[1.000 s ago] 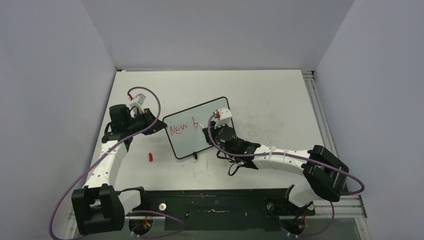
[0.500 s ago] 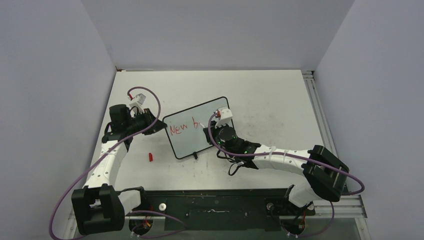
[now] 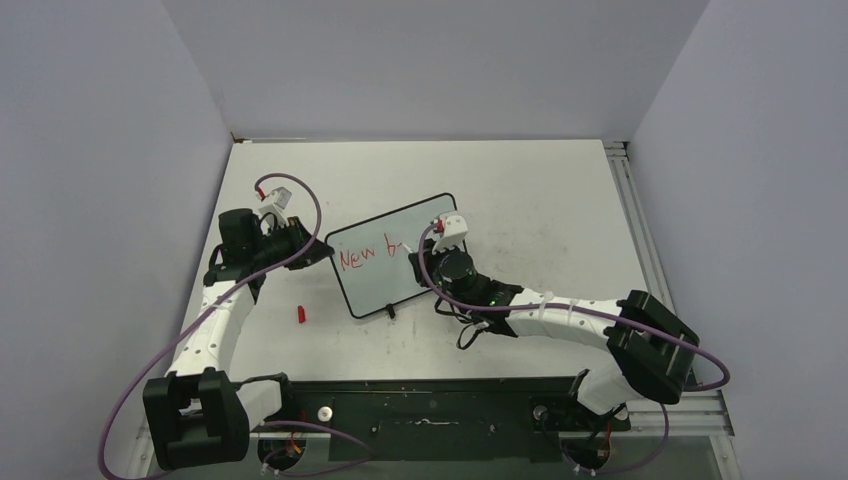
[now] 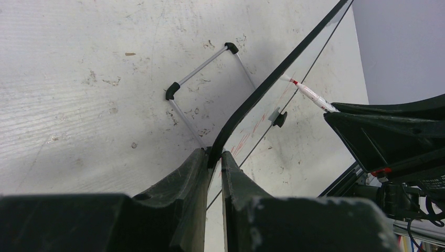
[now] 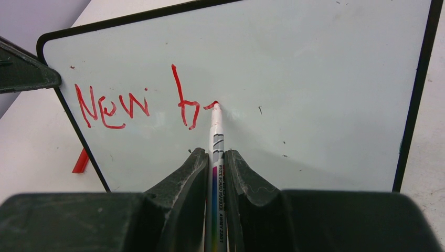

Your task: Write a sentence on the whiteboard

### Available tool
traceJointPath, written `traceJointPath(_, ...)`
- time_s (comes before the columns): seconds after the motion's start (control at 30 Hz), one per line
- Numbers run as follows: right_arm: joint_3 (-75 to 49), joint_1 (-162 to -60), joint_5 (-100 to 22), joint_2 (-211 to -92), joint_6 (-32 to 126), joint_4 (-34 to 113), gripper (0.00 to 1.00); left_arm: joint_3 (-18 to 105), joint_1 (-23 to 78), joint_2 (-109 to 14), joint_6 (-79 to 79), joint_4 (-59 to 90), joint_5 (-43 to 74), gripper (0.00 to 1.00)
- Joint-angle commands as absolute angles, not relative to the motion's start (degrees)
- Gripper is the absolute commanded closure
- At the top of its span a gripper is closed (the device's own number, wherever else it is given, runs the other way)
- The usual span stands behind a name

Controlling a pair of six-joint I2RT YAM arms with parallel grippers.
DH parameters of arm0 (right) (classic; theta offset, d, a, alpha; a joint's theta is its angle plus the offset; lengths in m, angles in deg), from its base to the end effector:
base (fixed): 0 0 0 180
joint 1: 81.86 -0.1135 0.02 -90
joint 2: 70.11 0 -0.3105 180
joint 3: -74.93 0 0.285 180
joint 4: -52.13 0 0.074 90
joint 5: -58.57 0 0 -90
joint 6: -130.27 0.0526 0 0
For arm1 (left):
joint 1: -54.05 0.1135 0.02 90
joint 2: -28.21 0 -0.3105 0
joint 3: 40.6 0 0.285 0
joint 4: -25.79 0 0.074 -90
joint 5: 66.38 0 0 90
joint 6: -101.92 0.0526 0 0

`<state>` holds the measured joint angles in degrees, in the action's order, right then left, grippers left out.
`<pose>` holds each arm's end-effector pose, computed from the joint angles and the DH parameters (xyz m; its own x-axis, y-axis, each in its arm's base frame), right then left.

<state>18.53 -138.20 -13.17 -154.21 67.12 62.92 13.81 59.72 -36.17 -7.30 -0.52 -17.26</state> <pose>0.2127 0.2897 0.2538 -0.4258 0.1344 -0.8948 -0.4842 0.8016 0.3508 0.2603 -0.0088 0.2768 -0.7043 -0.3200 -0.6337 0.2314 0.7404 -0.6311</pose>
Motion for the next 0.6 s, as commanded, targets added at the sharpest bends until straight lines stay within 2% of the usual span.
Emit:
traceJointPath(0.0,17.74,-137.03,-10.58,-152.73,67.18,64.15,0.95,15.07,59.41,-35.06,-6.98,0.1,-17.83,0.9)
traceJointPath(0.57,16.03,-137.06,-12.63,-154.24,66.38,66.8,0.95,15.14,59.41,-35.21,-6.98,0.18,-17.78,0.9)
